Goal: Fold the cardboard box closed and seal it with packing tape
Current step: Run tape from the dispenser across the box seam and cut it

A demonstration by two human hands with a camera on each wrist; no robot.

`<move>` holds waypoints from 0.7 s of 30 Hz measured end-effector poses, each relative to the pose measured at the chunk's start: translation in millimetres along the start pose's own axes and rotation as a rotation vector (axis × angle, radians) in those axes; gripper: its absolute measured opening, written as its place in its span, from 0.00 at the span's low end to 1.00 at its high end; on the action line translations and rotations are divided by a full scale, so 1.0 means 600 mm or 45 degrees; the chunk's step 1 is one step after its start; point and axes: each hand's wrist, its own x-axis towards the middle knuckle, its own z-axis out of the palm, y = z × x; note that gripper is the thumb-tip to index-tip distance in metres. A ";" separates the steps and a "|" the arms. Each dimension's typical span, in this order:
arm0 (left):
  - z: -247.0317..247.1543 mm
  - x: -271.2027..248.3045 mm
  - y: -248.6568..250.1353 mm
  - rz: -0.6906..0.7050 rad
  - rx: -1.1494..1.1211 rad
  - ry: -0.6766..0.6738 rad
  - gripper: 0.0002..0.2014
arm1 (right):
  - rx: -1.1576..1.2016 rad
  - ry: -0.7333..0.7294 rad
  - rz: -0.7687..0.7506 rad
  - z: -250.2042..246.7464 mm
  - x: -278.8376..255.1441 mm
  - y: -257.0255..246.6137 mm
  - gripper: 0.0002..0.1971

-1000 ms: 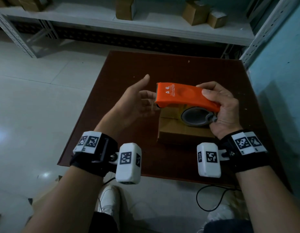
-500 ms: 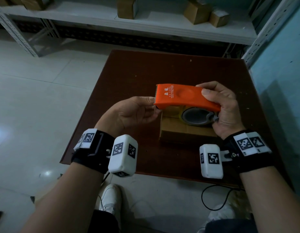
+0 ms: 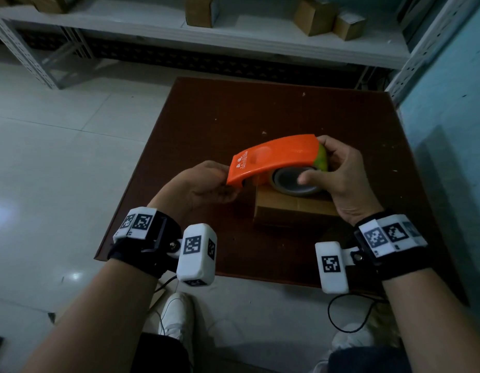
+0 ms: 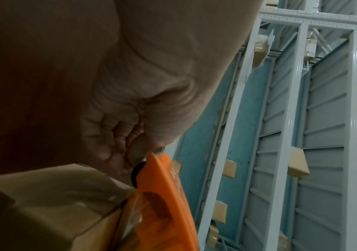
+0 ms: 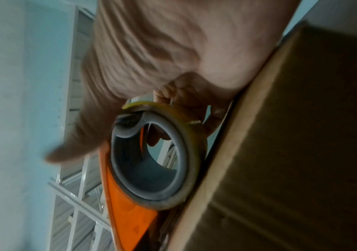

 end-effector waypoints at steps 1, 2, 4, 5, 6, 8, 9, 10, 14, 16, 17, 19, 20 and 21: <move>-0.001 0.001 -0.001 -0.013 0.018 0.002 0.17 | -0.066 -0.019 -0.005 -0.001 0.000 0.002 0.32; -0.001 0.002 -0.002 -0.025 0.020 -0.005 0.17 | -0.131 -0.029 -0.016 -0.001 0.001 0.006 0.32; -0.001 0.002 -0.003 -0.047 0.003 -0.023 0.17 | -0.235 -0.029 -0.064 -0.001 0.003 0.013 0.28; -0.001 0.001 -0.003 -0.056 -0.009 -0.028 0.16 | -0.271 -0.023 -0.089 -0.001 0.005 0.016 0.26; -0.001 0.002 -0.004 -0.064 -0.025 -0.034 0.16 | -0.293 -0.014 -0.106 -0.001 0.006 0.019 0.24; 0.001 0.003 -0.006 -0.078 -0.067 -0.054 0.16 | -0.314 0.009 -0.128 -0.003 0.005 0.022 0.20; 0.002 0.004 -0.007 -0.083 -0.089 -0.053 0.16 | -0.318 0.020 -0.136 -0.004 0.004 0.023 0.19; 0.002 0.006 -0.009 -0.085 -0.102 -0.044 0.16 | -0.318 0.028 -0.141 -0.004 0.004 0.024 0.18; 0.003 0.013 -0.015 -0.072 -0.069 -0.010 0.18 | -0.313 0.039 -0.173 0.001 0.001 0.023 0.17; 0.001 0.015 -0.016 -0.064 -0.030 -0.004 0.19 | -0.292 0.049 -0.196 0.002 0.000 0.023 0.17; 0.000 0.015 -0.017 -0.061 -0.012 -0.010 0.19 | -0.285 0.049 -0.203 0.002 0.000 0.023 0.17; -0.003 0.015 -0.017 -0.047 0.028 -0.019 0.20 | -0.272 0.041 -0.209 0.001 0.000 0.023 0.17; -0.006 0.016 -0.017 -0.039 0.050 -0.018 0.20 | -0.260 0.036 -0.211 0.001 0.000 0.023 0.18; -0.007 0.018 -0.017 -0.033 0.072 -0.013 0.19 | -0.246 0.032 -0.217 0.001 0.000 0.024 0.18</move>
